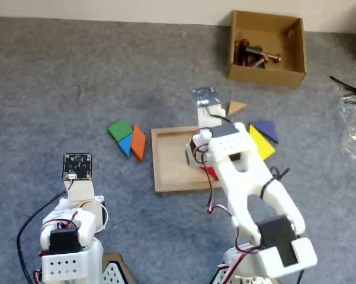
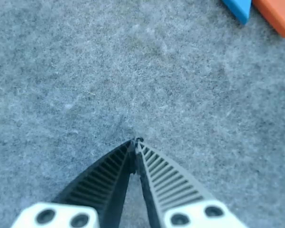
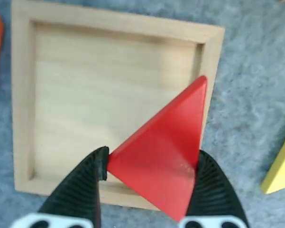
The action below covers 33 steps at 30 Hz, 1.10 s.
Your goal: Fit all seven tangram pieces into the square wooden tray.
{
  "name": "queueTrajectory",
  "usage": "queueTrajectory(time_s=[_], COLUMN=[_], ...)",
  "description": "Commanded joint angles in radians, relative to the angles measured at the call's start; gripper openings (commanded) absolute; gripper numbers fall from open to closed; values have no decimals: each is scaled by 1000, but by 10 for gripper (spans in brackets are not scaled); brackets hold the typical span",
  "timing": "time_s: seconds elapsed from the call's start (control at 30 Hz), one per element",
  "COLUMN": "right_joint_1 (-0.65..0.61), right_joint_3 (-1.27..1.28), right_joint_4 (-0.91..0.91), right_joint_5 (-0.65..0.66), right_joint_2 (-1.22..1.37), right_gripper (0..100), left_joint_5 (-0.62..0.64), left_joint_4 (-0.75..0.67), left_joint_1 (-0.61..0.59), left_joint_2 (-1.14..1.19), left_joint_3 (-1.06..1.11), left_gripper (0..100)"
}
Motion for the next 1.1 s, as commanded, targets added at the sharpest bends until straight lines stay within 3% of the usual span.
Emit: queueTrajectory(time_s=[0.0, 0.53, 0.7, 1.07], right_joint_1=[-35, -39, -7, 24], right_joint_3=[-90, -134, -133, -127], right_joint_4=[-19, -90, -90, -84], right_joint_5=[-61, -130, -20, 66], right_joint_2=[16, 163, 166, 166], right_gripper=[53, 53, 53, 53], left_joint_5=[2, 2, 2, 2], left_joint_4=[8, 8, 8, 8], left_joint_1=[-8, -8, -8, -8], left_joint_2=[7, 7, 7, 7], left_joint_3=[21, 21, 21, 21], left_gripper=[5, 5, 5, 5])
